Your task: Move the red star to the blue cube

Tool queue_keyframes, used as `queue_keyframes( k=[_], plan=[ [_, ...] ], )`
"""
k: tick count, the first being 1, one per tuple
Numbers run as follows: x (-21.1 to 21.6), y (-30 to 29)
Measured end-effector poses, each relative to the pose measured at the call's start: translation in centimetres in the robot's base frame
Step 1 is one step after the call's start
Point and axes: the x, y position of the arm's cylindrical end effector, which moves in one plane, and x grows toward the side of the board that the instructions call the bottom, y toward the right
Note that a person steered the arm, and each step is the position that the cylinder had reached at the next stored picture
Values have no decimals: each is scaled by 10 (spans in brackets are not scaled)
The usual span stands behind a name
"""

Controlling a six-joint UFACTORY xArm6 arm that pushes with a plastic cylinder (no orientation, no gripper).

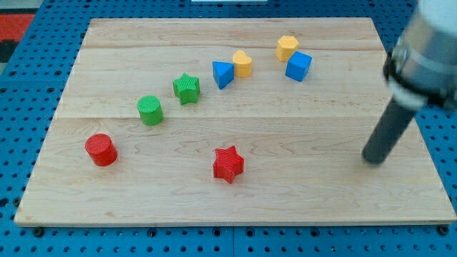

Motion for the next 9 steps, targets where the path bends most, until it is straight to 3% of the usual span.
queue_keyframes(
  k=[1,2,3,4,5,6,7,8,9],
  plan=[
    [42,-120],
    [2,-161],
    [-65,-158],
    [2,-143],
    [7,-230],
    [-38,-234],
    [-69,-186],
    [-83,-140],
    [-68,-106]
  ],
)
